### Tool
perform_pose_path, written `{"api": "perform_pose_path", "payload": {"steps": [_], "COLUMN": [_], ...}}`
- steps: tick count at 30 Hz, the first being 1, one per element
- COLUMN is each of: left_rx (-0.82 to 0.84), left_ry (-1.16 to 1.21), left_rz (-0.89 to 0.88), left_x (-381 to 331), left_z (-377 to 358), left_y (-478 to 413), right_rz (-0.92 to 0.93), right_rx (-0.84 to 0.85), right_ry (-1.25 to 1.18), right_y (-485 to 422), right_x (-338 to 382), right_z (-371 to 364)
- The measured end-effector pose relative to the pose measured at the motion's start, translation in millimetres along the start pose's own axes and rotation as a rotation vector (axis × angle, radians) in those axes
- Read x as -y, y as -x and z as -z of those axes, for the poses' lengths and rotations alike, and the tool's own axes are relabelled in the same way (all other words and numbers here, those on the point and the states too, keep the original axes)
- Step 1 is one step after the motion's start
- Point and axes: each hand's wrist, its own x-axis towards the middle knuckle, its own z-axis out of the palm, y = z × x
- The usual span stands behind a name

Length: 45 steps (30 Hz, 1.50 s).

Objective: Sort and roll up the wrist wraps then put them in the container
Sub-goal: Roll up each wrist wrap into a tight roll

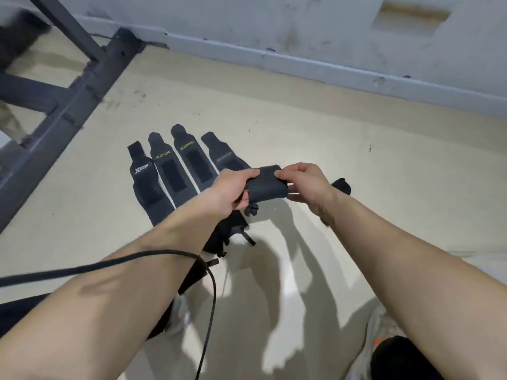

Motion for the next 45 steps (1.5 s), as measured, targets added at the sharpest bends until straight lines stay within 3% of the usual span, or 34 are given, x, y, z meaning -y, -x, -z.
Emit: {"api": "perform_pose_path", "payload": {"steps": [5,11,15,22,27,32,35,38,42,45], "left_rx": [0.032,0.110,0.205,0.428,0.240,0.258,0.187,0.177,0.179,0.222], "left_ry": [0.024,0.071,0.144,0.070,-0.414,-0.267,-0.167,0.052,-0.029,0.046], "left_rz": [-0.102,-0.144,-0.125,-0.151,-0.588,-0.875,-0.915,-0.785,-0.788,-0.739], "left_x": [-66,-123,-133,-129,-116,-109,-114,-117,-113,-110], "left_z": [13,18,12,12,6,-4,-22,-28,-27,-30], "left_y": [69,160,206,230,207,193,194,191,186,189], "right_rz": [0.192,0.638,0.800,0.766,0.584,0.547,0.551,0.567,0.664,0.739], "right_rx": [0.026,0.086,0.005,-0.014,0.023,0.027,0.056,0.024,-0.022,0.051], "right_ry": [0.071,0.578,0.567,0.307,0.099,0.031,0.039,0.052,0.091,-0.020], "right_y": [56,130,169,201,199,193,188,185,179,180], "right_x": [65,128,155,148,129,131,129,130,130,132], "right_z": [15,42,48,66,75,80,76,71,70,67]}}
